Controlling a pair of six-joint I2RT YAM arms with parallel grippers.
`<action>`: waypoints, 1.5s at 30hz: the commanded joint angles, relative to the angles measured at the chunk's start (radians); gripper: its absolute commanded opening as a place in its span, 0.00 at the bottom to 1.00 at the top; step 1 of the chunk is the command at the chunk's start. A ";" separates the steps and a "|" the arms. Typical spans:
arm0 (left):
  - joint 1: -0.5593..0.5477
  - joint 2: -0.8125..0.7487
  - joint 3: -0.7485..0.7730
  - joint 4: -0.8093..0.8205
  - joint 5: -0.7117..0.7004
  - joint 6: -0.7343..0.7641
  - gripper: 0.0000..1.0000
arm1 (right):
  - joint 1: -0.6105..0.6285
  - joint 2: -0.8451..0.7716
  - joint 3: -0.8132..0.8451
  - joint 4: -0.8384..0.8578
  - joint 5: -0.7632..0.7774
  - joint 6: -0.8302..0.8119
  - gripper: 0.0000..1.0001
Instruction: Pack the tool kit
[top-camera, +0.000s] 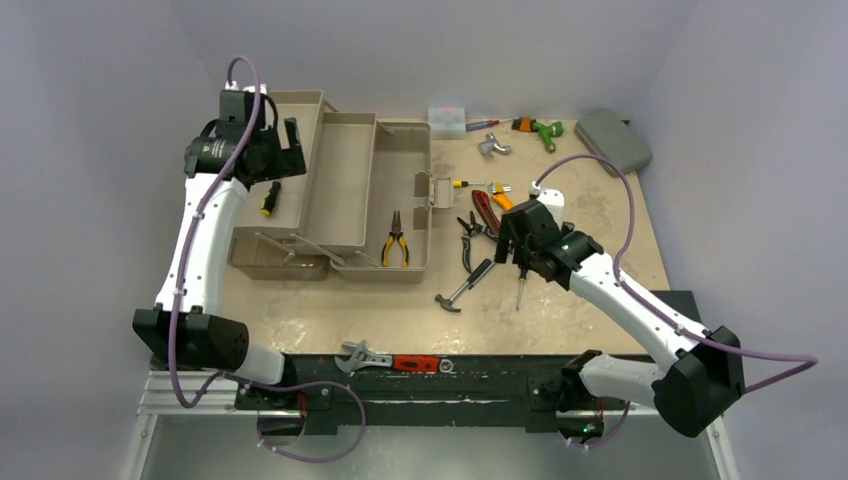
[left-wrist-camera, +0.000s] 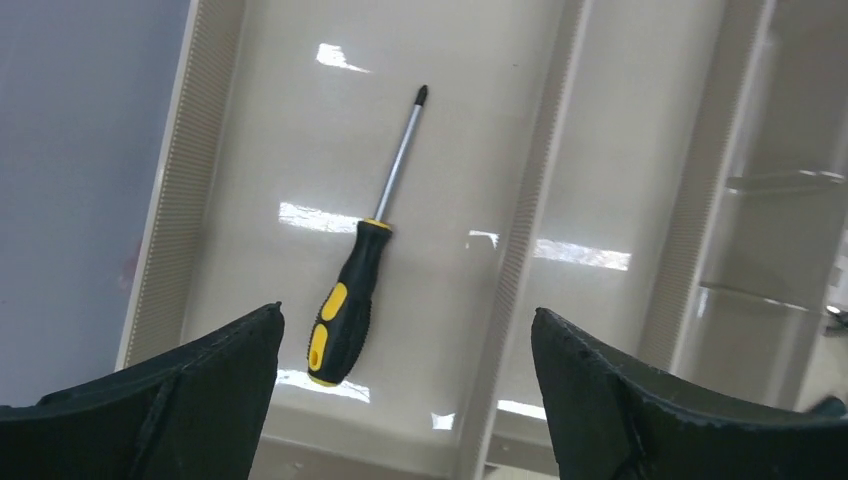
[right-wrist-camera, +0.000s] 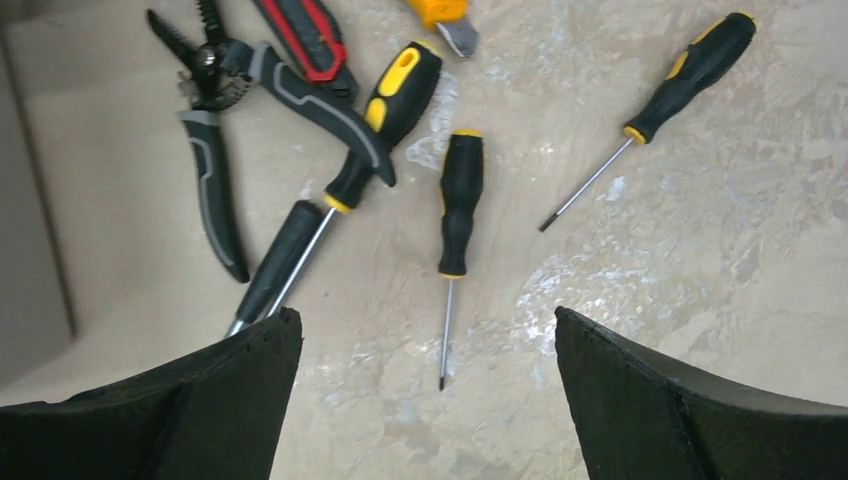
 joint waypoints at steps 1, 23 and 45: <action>0.002 -0.131 0.009 0.037 0.174 -0.040 0.91 | -0.088 -0.012 -0.028 0.105 -0.101 -0.053 0.92; -0.251 -0.551 -0.540 0.376 0.806 -0.295 0.88 | -0.299 0.218 -0.209 0.401 -0.288 -0.041 0.69; -0.500 -0.428 -0.740 0.681 0.891 -0.333 0.83 | -0.335 -0.149 -0.209 0.367 -0.594 -0.047 0.00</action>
